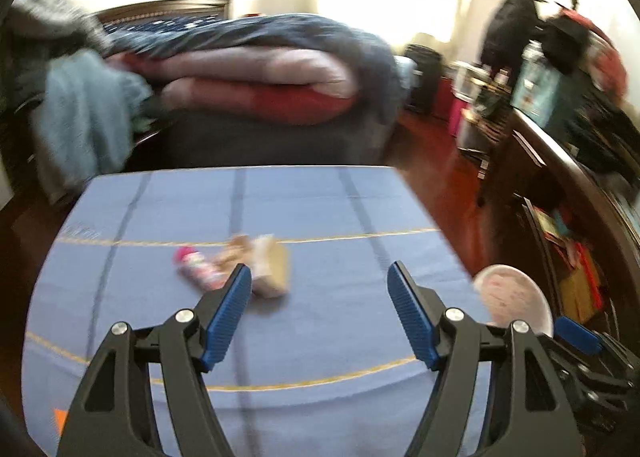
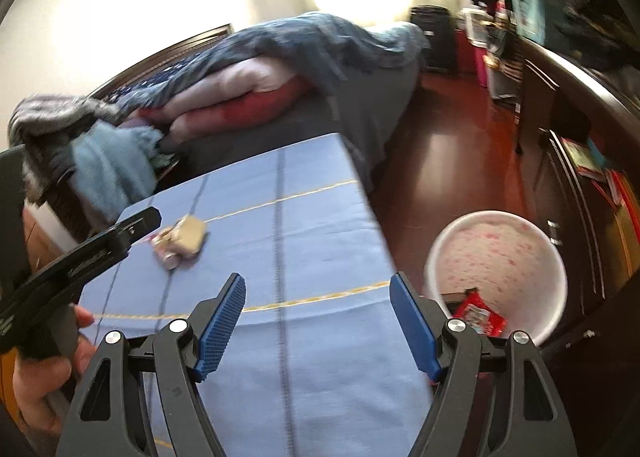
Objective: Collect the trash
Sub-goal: 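Move both open tools back over the table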
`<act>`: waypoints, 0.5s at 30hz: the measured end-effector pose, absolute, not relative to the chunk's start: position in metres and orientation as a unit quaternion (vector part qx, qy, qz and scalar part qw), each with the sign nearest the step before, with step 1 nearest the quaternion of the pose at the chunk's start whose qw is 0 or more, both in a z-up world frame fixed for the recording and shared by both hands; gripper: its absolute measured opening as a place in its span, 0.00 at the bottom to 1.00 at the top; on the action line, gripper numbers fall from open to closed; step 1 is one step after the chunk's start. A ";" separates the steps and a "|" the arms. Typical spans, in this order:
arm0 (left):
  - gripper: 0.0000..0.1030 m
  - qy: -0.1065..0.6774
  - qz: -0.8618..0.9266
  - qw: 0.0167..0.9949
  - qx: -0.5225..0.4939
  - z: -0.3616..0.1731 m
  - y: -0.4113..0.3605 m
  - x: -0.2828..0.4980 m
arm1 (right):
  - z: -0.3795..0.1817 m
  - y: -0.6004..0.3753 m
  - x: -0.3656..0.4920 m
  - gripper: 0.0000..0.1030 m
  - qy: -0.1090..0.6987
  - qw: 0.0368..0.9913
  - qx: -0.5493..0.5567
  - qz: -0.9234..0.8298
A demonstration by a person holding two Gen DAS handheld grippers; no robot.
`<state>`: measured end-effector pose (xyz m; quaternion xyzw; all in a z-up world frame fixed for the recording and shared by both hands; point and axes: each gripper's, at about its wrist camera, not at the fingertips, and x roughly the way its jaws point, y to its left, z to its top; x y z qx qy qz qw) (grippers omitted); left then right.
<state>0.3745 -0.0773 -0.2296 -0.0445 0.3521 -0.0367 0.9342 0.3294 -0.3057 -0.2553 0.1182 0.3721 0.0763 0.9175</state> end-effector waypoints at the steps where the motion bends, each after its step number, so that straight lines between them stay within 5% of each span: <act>1: 0.69 0.353 -0.020 0.934 -0.048 -0.231 -0.066 0.377 | -0.255 -0.300 0.328 0.72 0.372 0.917 0.114 0.082; 15: 0.69 0.422 0.141 0.890 -0.097 -0.290 0.031 0.467 | -0.264 -0.245 0.339 0.72 0.390 0.911 0.079 0.106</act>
